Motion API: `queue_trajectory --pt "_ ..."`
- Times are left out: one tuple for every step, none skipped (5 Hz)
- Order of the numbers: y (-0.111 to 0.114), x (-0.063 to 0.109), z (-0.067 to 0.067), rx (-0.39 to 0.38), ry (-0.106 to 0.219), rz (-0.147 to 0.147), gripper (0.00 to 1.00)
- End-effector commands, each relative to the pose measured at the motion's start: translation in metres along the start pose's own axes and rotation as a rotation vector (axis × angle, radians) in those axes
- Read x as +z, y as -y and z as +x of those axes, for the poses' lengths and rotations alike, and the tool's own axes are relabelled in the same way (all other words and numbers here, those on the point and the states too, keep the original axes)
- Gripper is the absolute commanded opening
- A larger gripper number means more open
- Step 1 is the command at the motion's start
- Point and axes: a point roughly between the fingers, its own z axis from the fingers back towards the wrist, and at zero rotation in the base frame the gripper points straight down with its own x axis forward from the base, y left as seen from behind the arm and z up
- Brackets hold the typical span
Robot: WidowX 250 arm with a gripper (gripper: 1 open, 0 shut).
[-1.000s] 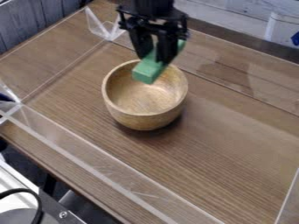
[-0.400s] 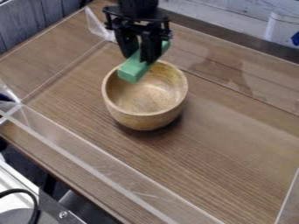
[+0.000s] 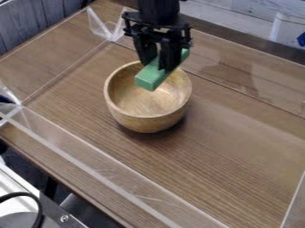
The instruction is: Put the green block in the brown bowl
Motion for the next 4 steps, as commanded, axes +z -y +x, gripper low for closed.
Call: queue_trajectory --pt "-0.019 0.012 0.005 0.008 0.053 0.027 0.00" --pt "-0.031 0.010 0.002 0.016 0.051 0.029 0.00" --pt "-0.029 0.006 0.001 0.011 0.042 0.025 0.00" --pt "-0.026 0.003 0.001 0.006 0.033 0.021 0.00"
